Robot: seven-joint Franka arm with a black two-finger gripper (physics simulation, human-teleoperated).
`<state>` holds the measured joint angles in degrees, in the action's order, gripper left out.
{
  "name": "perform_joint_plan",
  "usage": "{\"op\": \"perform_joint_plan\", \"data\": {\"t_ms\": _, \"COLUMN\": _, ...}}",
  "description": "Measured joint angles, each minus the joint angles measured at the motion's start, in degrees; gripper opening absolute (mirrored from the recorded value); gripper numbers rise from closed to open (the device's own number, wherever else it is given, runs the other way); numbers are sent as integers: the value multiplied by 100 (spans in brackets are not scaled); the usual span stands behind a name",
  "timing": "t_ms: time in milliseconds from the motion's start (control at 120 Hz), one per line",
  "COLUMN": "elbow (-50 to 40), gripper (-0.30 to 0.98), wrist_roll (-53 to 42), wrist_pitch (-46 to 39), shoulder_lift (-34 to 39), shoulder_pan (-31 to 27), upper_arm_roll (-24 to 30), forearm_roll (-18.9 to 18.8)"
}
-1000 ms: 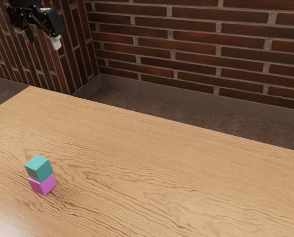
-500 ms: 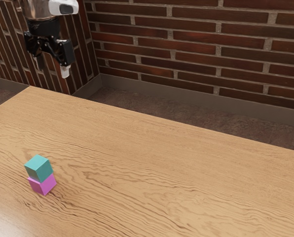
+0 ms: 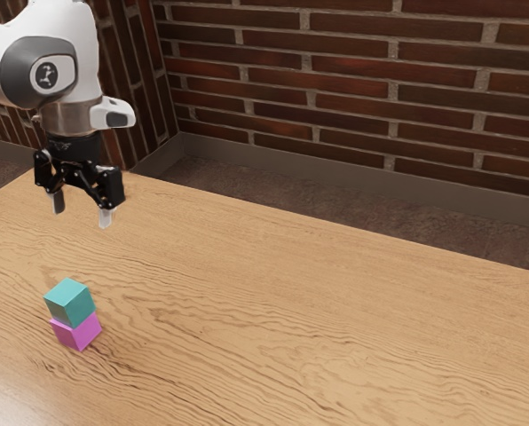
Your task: Pick up the blue block with one arm, and put the blue block on the table with one arm
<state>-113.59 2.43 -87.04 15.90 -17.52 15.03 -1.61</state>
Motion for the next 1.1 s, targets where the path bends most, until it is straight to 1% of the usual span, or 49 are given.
{"op": "perform_joint_plan", "data": {"t_ms": 217, "elbow": -772, "gripper": 69, "wrist_roll": 84, "wrist_pitch": -234, "shoulder_lift": 537, "shoulder_pan": -473, "upper_arm_roll": 0, "forearm_roll": -201}}
{"op": "perform_joint_plan", "data": {"t_ms": 375, "elbow": -1220, "gripper": 69, "wrist_roll": 5, "wrist_pitch": -300, "shoulder_lift": 984, "shoulder_pan": -662, "upper_arm_roll": -9, "forearm_roll": -372}}
{"op": "perform_joint_plan", "data": {"t_ms": 483, "elbow": -1388, "gripper": 69, "wrist_roll": -146, "wrist_pitch": -325, "shoulder_lift": 1136, "shoulder_pan": -731, "upper_arm_roll": -50, "forearm_roll": -552}}
{"op": "perform_joint_plan", "data": {"t_ms": 625, "elbow": -1482, "gripper": 69, "wrist_roll": -430, "wrist_pitch": -412, "shoulder_lift": 1120, "shoulder_pan": -1035, "upper_arm_roll": -77, "forearm_roll": -874}}
{"op": "perform_joint_plan", "data": {"t_ms": 717, "elbow": -1525, "gripper": 69, "wrist_roll": -618, "wrist_pitch": -517, "shoulder_lift": 1027, "shoulder_pan": -1274, "upper_arm_roll": -79, "forearm_roll": -999}}
{"op": "perform_joint_plan", "data": {"t_ms": 817, "elbow": -1565, "gripper": 69, "wrist_roll": -807, "wrist_pitch": -670, "shoulder_lift": 901, "shoulder_pan": -1470, "upper_arm_roll": -79, "forearm_roll": -1064}}
{"op": "perform_joint_plan", "data": {"t_ms": 933, "elbow": -1653, "gripper": 69, "wrist_roll": -994, "wrist_pitch": -950, "shoulder_lift": 645, "shoulder_pan": -1557, "upper_arm_roll": -79, "forearm_roll": -1096}}
{"op": "perform_joint_plan", "data": {"t_ms": 1100, "elbow": -1863, "gripper": 69, "wrist_roll": -1230, "wrist_pitch": -1290, "shoulder_lift": 495, "shoulder_pan": -1867, "upper_arm_roll": -80, "forearm_roll": -1107}}
